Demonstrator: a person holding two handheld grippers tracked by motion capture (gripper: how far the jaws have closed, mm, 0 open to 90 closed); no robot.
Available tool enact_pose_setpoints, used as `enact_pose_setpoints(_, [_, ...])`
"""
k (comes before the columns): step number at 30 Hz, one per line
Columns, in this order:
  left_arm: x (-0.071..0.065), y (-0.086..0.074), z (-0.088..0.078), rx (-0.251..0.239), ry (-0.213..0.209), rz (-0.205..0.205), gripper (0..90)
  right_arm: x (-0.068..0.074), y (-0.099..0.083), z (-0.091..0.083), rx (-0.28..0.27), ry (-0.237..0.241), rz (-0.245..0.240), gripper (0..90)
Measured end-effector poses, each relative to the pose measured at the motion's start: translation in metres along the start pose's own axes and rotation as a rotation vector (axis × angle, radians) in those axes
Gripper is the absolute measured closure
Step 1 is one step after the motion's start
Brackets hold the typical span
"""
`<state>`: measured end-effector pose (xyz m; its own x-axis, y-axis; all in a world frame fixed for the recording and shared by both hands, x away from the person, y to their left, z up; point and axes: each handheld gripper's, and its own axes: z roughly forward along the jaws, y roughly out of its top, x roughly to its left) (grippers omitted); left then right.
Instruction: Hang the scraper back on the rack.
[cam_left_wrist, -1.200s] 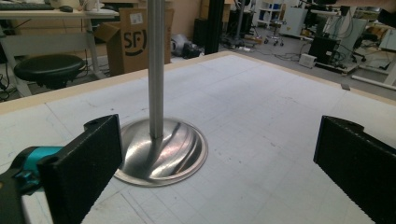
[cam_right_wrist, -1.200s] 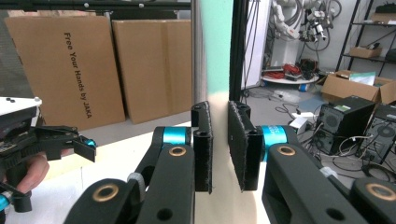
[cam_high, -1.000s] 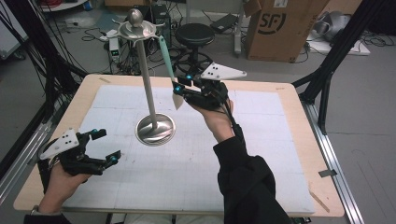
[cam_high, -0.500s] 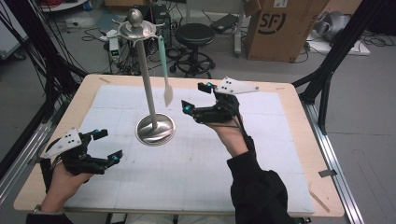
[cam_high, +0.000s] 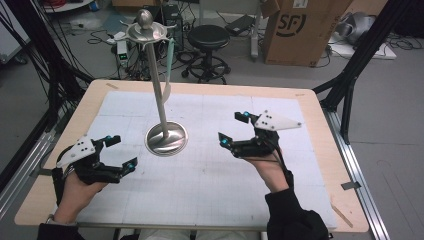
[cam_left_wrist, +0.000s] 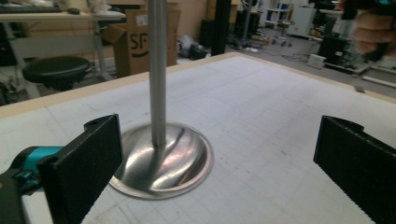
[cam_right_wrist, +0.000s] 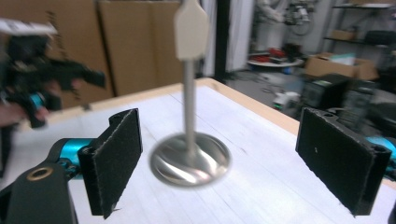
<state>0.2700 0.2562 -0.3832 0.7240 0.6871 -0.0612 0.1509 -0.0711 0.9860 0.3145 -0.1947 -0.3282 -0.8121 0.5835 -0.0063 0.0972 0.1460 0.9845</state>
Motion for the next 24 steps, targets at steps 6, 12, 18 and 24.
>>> enact_pose_setpoints(6, [0.001,0.0,0.004,0.001,-0.024,-0.018,2.0,-0.008,-0.026,-0.033,-0.021,-0.051,0.053,13.7])
enact_pose_setpoints(12, [-0.001,-0.001,0.01,0.003,-0.024,-0.035,2.0,-0.016,-0.057,-0.051,0.002,-0.085,0.107,13.8])
enact_pose_setpoints(18, [0.0,-0.004,0.012,0.006,-0.023,-0.035,2.0,-0.025,-0.088,-0.065,0.05,-0.118,0.175,13.7])
enact_pose_setpoints(24, [0.005,-0.012,0.01,0.013,-0.011,-0.029,2.0,-0.023,-0.107,-0.088,0.063,-0.14,0.152,13.7])
